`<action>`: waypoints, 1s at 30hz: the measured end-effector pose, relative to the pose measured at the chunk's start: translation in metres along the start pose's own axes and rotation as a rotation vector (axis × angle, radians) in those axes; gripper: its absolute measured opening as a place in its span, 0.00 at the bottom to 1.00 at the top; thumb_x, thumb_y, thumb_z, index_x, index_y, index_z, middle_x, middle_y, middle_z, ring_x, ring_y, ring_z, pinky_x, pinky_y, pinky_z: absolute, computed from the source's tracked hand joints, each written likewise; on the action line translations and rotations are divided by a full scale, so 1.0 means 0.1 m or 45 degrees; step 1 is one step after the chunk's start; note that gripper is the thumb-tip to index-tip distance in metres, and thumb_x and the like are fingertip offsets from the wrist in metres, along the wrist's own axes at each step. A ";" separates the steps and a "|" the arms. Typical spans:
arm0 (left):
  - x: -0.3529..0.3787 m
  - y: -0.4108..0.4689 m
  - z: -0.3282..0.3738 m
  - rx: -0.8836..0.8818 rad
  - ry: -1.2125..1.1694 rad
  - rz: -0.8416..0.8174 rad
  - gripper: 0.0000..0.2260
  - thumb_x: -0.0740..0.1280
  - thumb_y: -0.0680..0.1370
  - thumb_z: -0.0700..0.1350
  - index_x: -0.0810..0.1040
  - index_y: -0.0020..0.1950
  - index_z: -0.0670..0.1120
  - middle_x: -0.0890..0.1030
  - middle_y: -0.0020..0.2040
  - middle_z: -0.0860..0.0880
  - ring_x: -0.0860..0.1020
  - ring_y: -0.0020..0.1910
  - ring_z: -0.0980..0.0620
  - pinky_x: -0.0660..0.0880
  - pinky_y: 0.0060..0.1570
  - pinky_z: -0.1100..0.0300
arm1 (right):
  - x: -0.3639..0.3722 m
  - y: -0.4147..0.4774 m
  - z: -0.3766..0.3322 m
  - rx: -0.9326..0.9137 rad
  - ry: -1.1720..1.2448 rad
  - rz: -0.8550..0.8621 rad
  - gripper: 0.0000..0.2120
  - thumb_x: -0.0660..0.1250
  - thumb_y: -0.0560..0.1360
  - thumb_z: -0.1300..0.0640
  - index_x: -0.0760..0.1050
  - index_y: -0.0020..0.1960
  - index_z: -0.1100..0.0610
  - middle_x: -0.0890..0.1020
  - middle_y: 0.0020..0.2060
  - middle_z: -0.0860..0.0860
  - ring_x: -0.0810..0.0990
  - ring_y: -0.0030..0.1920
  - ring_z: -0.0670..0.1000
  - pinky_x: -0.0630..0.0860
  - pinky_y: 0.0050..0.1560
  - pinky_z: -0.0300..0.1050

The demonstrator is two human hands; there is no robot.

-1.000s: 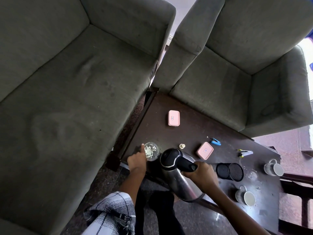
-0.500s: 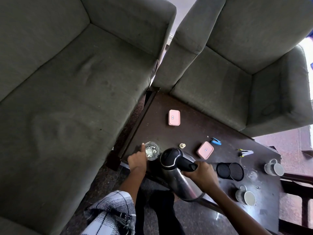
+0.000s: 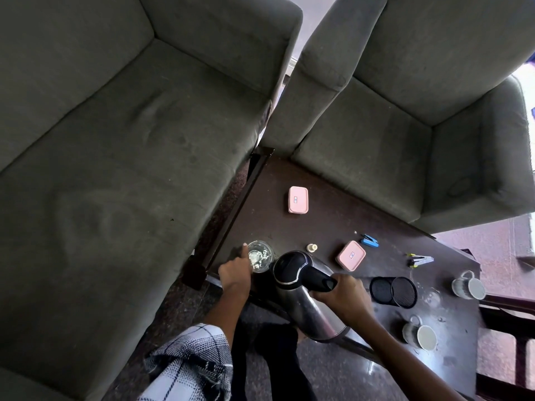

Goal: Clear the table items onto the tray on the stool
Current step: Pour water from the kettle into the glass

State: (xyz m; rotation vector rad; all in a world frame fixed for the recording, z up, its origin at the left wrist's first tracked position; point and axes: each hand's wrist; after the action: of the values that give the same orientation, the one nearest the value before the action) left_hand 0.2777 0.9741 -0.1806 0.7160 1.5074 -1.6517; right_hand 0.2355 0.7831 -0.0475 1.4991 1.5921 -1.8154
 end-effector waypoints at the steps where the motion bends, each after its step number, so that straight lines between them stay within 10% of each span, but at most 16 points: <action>1: 0.00 0.00 0.00 0.000 -0.003 0.002 0.27 0.54 0.80 0.36 0.50 0.76 0.48 0.82 0.56 0.47 0.81 0.53 0.49 0.75 0.49 0.57 | 0.00 0.00 0.00 -0.003 0.001 0.000 0.21 0.72 0.62 0.41 0.63 0.28 0.51 0.76 0.32 0.49 0.74 0.35 0.52 0.61 0.26 0.40; 30: 0.00 0.00 0.01 0.019 -0.015 -0.021 0.26 0.54 0.79 0.35 0.51 0.76 0.46 0.81 0.58 0.46 0.81 0.55 0.47 0.75 0.52 0.55 | 0.08 -0.09 0.03 -0.005 0.048 0.030 0.20 0.73 0.62 0.43 0.65 0.27 0.51 0.75 0.30 0.50 0.73 0.34 0.53 0.64 0.30 0.42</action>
State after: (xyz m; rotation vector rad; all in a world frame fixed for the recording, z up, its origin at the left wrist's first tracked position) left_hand 0.2783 0.9736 -0.1804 0.7025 1.4981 -1.6782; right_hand 0.2238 0.7867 -0.0498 1.5528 1.5872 -1.7805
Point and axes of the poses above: each hand's wrist, its own y-axis towards the middle knuckle, its own x-axis out of the palm, z = x × y
